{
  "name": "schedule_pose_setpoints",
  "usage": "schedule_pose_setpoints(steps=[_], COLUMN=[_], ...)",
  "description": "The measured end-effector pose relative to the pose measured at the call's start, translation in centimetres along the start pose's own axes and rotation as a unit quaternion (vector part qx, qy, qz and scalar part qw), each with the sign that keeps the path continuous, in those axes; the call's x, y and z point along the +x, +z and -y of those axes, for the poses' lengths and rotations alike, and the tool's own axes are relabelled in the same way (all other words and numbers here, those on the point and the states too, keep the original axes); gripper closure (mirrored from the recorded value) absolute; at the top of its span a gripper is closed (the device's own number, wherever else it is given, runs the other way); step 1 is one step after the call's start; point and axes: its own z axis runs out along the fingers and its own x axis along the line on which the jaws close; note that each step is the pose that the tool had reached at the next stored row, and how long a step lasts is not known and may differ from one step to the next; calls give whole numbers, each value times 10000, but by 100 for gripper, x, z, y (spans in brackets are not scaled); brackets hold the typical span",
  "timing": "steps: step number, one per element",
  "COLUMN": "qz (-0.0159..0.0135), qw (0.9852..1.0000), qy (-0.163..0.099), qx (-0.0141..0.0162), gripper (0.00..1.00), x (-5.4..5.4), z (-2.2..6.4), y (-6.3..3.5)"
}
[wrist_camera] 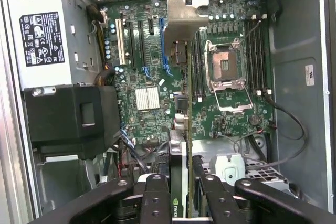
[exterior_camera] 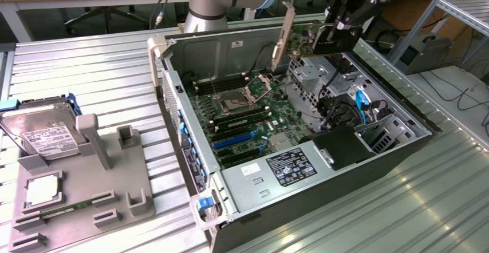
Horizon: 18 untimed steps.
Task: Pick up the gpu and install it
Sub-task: 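Insert the gpu into the slot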
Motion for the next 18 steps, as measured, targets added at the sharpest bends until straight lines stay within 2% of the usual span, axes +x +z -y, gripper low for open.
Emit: schedule_pose_setpoints(steps=[8,18], qz=[0,0], qw=[10000,10000], qy=[0,0], qx=[0,0], gripper=[73,73], x=[6,12], z=[-80,-154], y=[27,213])
